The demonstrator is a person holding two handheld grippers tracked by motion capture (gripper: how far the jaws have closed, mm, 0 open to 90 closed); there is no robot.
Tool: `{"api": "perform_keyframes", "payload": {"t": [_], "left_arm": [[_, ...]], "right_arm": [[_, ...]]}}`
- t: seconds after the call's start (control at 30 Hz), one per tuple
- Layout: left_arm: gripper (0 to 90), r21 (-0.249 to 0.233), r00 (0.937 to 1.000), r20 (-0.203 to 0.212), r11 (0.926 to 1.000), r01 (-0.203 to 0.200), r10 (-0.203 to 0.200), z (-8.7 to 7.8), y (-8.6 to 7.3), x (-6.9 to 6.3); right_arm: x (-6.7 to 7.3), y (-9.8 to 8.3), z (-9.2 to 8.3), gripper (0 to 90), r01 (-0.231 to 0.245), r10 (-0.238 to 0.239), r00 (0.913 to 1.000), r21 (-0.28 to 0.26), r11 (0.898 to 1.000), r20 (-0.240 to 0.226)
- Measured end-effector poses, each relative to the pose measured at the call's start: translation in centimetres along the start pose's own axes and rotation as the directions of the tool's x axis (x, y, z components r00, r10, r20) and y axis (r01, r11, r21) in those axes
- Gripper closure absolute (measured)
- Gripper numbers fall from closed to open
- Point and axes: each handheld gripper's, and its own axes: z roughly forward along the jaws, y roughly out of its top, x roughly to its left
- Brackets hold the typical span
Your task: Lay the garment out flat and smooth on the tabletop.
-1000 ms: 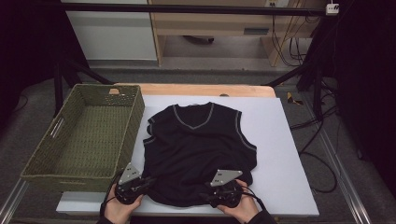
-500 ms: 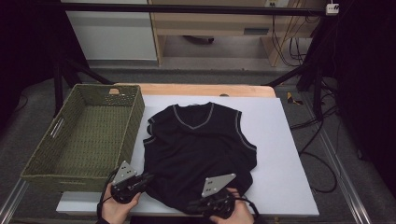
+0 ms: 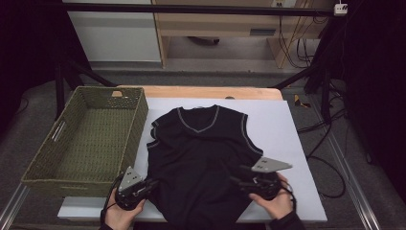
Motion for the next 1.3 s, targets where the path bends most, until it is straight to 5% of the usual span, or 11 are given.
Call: {"api": "perform_keyframes", "payload": {"t": [0.1, 0.23, 0.37, 0.57, 0.7, 0.8, 0.93, 1.0, 1.07, 1.17, 1.3], "left_arm": [[82.7, 0.001, 1.0000, 0.000, 1.0000, 0.006, -0.006, 0.0, 0.0, 0.0], [82.9, 0.005, 1.0000, -0.003, 1.0000, 0.003, -0.003, 0.0, -0.1, 0.0], [84.1, 0.012, 1.0000, 0.000, 0.9999, 0.006, -0.006, 0.0, -0.1, 0.0], [85.6, -0.008, 0.9982, 0.045, 0.9992, 0.039, -0.039, -1.2, -0.2, 0.1], [85.7, -0.018, 0.9966, 0.069, 0.9987, 0.048, -0.047, -2.1, 0.0, 0.0], [85.7, 0.024, 0.9961, 0.074, 0.9986, 0.048, -0.049, -2.5, -0.4, -0.2], [85.3, 0.106, 0.9968, 0.079, 0.9944, 0.000, -0.009, -2.4, -0.9, -0.8], [81.1, 0.072, 0.9964, 0.083, 0.9972, -0.022, 0.017, -2.4, -0.7, -1.1], [64.9, 0.036, 0.9978, 0.061, 0.9990, -0.027, 0.024, -2.1, -0.1, -1.2], [49.5, 0.003, 0.9987, 0.032, 0.9992, -0.040, 0.040, -1.4, 1.0, -1.3], [43.7, -0.034, 0.9997, 0.010, 0.9992, -0.021, 0.021, -0.1, 2.7, -1.0]], "right_arm": [[-2.7, -2.3, -0.4, 41.9, -0.074, 0.073, 0.9971, 0.037, 0.997, 0.023], [-3.6, -4.4, 0.9, 45.8, -0.067, 0.056, 0.9952, 0.152, 0.986, 0.080], [-3.2, -4.4, 1.3, 86.4, -0.092, 0.090, 0.9957, 0.198, 0.976, 0.023], [-2.5, -3.5, -3.2, 88.8, -0.089, 0.099, 0.9935, 0.160, 0.983, -0.056], [-2.6, -4.6, -7.9, 88.9, -0.113, 0.119, 0.9918, 0.131, 0.985, -0.046], [-3.2, -6.3, -10.6, 88.9, -0.158, 0.163, 0.9864, 0.157, 0.975, -0.018], [-3.6, -8.4, -10.1, 85.5, -0.181, 0.197, 0.9795, 0.252, 0.951, -0.041], [-3.8, -8.1, -9.6, 71.2, -0.169, 0.179, 0.9835, 0.227, 0.959, -0.024], [-4.1, -7.1, -9.4, 61.8, -0.150, 0.153, 0.9882, 0.151, 0.977, -0.007], [-4.8, -5.1, -8.4, 48.6, -0.133, 0.132, 0.9910, 0.041, 0.990, 0.022], [-6.1, -3.0, -5.1, 43.8, -0.103, 0.100, 0.9931, 0.048, 0.994, 0.060]]}}
